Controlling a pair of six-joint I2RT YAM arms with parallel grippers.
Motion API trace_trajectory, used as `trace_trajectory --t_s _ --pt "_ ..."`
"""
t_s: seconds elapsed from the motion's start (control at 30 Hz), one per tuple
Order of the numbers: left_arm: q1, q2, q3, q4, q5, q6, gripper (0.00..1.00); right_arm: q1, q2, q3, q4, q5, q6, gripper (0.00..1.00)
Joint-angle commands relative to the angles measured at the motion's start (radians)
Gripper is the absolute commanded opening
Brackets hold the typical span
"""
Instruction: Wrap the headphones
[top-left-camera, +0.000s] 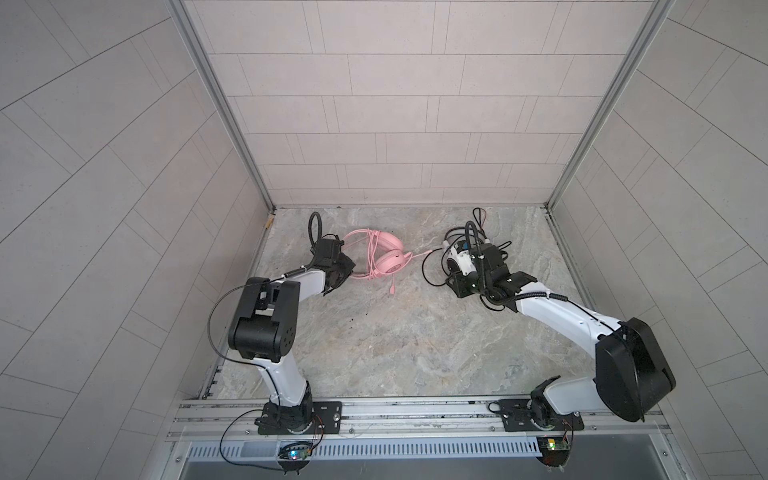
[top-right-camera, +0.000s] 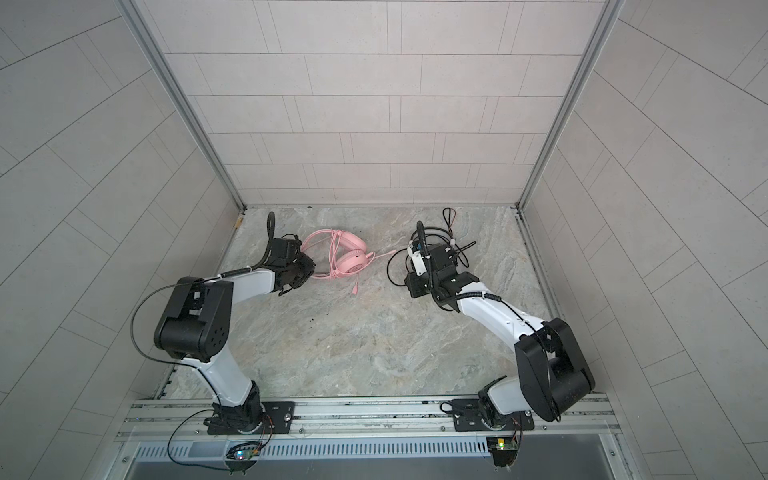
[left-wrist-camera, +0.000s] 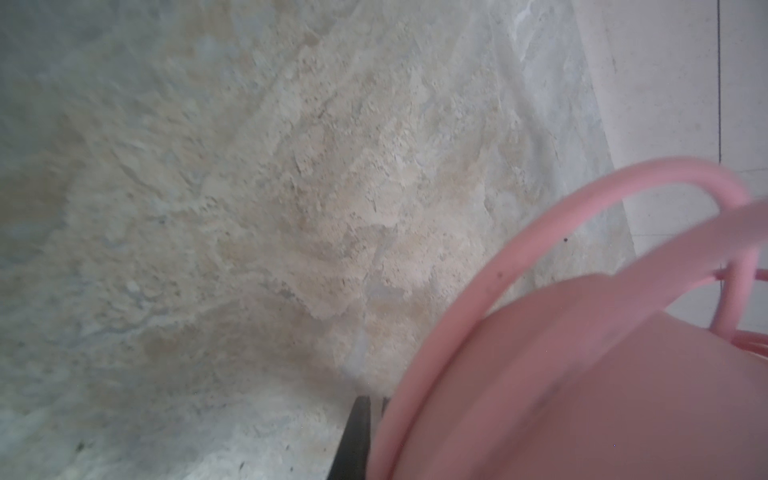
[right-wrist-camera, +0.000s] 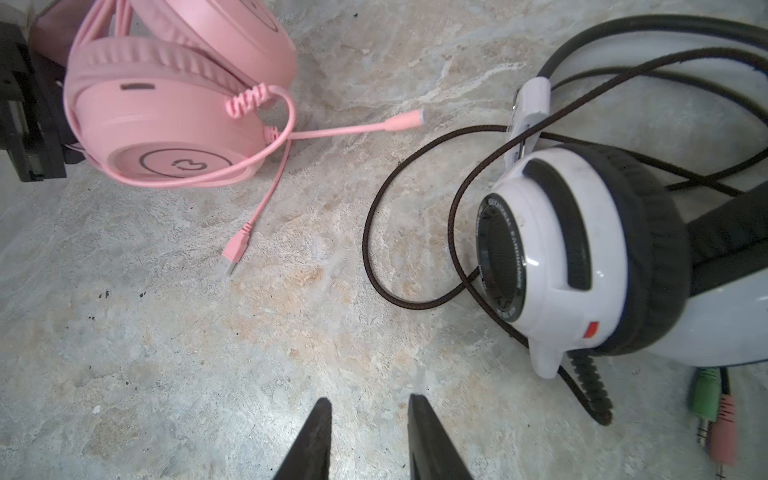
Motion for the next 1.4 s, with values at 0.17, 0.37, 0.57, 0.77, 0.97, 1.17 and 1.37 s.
trace_trajectory --t_s 0.17,0.37,0.57,0.77,0.97,1.17,1.37 --pt "-0.015 0.101 0.137 -0.066 -0.174 -0.031 0.0 0.0 -0.099 -0.025 -0.039 0.022 -0.033 0.33" --pt "-0.045 0.181 0.219 -0.094 -0.234 -0.067 0.0 0.0 -0.154 -0.033 -0.057 0.035 -0.033 0.34" --pt "-0.082 0.24 0.324 -0.163 -0.266 -0.043 0.07 0.001 -0.162 -0.029 -0.087 0.041 -0.034 0.34" --pt "-0.082 0.218 0.316 -0.191 -0.254 0.039 0.36 -0.006 -0.151 -0.02 -0.124 0.145 -0.014 0.36" --pt "-0.081 0.1 0.242 -0.207 -0.268 0.151 0.48 -0.092 -0.117 0.019 -0.162 0.232 0.045 0.46" --pt "-0.08 -0.076 0.187 -0.307 -0.344 0.276 0.9 -0.233 -0.045 0.075 -0.15 0.286 0.102 0.65" --pt "-0.083 -0.267 0.106 -0.338 -0.365 0.35 1.0 -0.303 0.175 0.275 -0.158 0.251 0.108 0.69"
